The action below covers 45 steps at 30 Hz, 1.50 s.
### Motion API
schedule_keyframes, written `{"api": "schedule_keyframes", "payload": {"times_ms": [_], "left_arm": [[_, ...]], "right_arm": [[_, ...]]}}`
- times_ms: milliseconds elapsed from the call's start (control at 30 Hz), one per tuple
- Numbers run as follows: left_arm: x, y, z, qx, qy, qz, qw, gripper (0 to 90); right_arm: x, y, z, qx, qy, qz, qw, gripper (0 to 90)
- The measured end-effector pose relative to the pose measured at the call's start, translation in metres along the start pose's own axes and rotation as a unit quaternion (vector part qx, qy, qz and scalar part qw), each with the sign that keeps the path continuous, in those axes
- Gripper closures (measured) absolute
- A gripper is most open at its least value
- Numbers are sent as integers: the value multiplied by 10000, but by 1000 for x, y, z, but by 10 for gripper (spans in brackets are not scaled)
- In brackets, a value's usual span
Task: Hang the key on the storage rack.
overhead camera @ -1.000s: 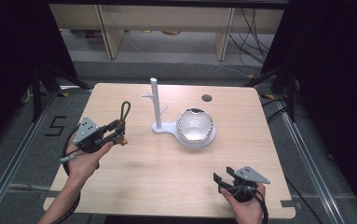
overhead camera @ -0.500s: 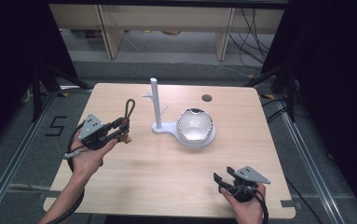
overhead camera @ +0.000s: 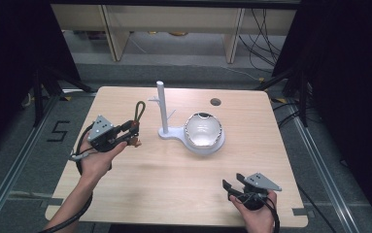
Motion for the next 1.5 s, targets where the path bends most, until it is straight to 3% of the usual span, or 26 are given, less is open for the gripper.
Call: {"api": "schedule_keyframes", "payload": {"times_ms": [100,133,400,533,667,700,733,767,867,1500], "left_arm": [[2,-1,0,-55,9,-42,10000,686],[2,-1,0,-37,26,-51,10000,686],[9,-1,0,-87,36,-60,9999,686],[12,0,0,-93,75,-41,9999,686],[15,1,1,-104,85,-33,9999,686],[16,1,1,-114,85,-36,9999,686],[16,1,2,-104,94,-38,9999,686],[17,1,2,-110,97,-33,9999,686],[20,1,2,-116,109,-35,9999,686],[33,3,7,-138,191,-23,9997,685]], "right_arm": [[0,0,0,-18,6,-2,10000,399],[-2,4,-2,265,148,-34,9995,399],[1,0,0,-15,3,27,10000,399],[-1,4,-2,260,117,-33,9996,399],[-1,3,-1,187,80,-26,9998,399],[0,1,-1,64,64,-29,10000,399],[0,0,-1,64,59,-33,10000,399],[-1,3,-2,231,117,-37,9997,399],[0,0,-1,16,69,-11,10000,398],[0,0,-1,25,72,-2,10000,398]]}}
Point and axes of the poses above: each handheld gripper's, and its own axes: x roughly forward along the jaws, z roughly out of its top, y roughly to its left, the point moved 5 cm from there along x, roughly forward along the jaws, and after that the axes turned 1 degree about y, right-handed, at the moved point
